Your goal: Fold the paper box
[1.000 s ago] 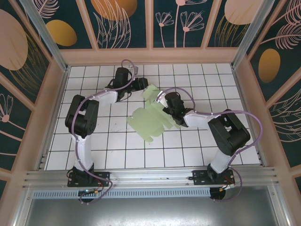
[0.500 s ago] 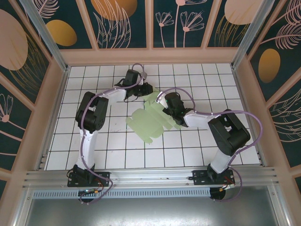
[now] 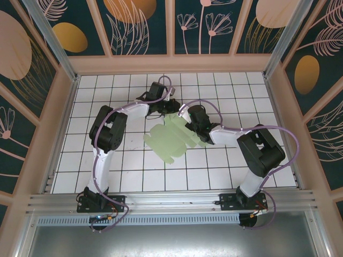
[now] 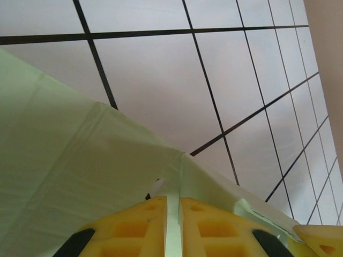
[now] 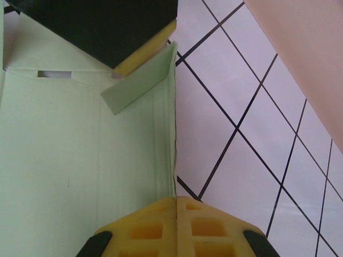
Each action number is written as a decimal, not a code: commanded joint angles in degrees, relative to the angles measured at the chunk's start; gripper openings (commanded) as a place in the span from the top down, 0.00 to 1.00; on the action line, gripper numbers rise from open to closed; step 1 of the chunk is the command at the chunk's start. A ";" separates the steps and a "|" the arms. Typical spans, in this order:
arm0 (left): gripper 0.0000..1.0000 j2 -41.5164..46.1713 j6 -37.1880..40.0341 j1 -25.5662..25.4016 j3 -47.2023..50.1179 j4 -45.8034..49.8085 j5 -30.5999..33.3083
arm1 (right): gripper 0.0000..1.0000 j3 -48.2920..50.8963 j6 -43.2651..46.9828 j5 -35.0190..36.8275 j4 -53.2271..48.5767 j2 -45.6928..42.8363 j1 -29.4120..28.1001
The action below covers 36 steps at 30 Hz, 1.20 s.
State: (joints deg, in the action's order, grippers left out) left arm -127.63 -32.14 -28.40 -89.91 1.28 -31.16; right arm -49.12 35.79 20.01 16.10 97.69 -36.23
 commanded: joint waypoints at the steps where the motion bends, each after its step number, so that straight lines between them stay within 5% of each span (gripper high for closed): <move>1: 0.84 -0.42 -2.70 -0.51 -1.30 -3.42 -3.90 | 1.00 -1.19 -1.39 -1.55 0.40 -0.57 -0.59; 9: 0.80 0.34 -5.89 -0.71 0.34 -9.00 -7.55 | 1.00 -1.67 -2.15 -1.93 0.43 -0.29 -0.51; 23: 0.64 15.22 -2.67 4.69 16.75 -11.39 5.64 | 1.00 -1.38 -2.64 -2.04 0.86 0.02 0.11; 30: 0.66 14.02 -1.95 7.13 19.86 -7.97 7.40 | 1.00 -1.67 -2.87 -2.39 0.87 0.37 0.29; 36: 0.84 10.95 -3.78 6.96 20.17 -8.22 3.88 | 1.00 -1.76 -3.07 -2.60 0.86 0.59 0.46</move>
State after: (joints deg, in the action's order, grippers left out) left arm -115.22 -35.44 -21.08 -70.65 -7.29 -25.08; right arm -49.45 33.93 17.89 16.10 97.69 -36.10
